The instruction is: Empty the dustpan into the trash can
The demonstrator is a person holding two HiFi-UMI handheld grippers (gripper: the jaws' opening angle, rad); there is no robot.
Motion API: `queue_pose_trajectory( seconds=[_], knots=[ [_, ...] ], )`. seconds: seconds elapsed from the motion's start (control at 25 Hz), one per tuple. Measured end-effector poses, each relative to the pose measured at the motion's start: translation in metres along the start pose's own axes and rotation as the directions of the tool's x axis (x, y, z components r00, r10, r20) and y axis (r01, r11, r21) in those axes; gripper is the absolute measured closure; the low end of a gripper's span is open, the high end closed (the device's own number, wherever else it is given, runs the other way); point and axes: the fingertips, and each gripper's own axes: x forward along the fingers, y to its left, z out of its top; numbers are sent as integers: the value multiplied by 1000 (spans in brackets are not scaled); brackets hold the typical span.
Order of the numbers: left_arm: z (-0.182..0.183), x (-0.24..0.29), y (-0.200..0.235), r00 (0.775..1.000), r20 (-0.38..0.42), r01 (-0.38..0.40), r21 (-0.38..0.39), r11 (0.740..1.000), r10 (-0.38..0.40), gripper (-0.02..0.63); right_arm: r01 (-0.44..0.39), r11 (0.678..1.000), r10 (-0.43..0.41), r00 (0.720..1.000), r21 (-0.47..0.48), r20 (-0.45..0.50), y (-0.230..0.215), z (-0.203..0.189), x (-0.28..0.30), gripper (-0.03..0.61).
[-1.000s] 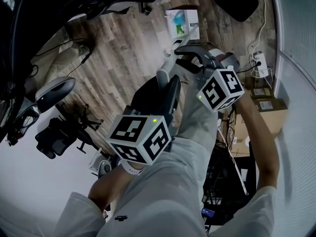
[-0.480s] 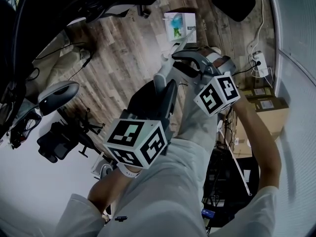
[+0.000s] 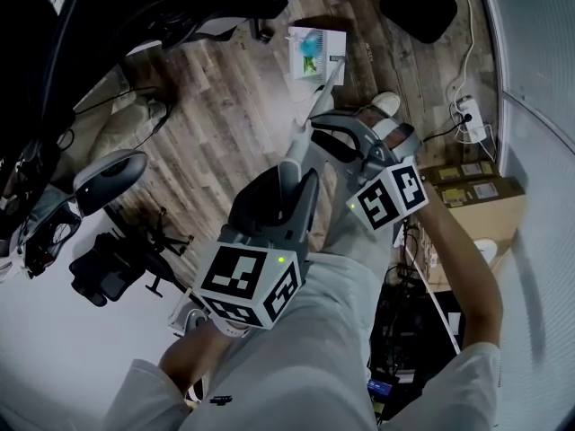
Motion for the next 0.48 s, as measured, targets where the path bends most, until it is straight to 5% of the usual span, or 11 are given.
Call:
queue_pose_trajectory(
  seconds=[0.48],
  knots=[
    [11,-39,-12,995,-17,95,80,992,-94,495,107,993,-106,994,44,-20,0,37,-22,492]
  ],
)
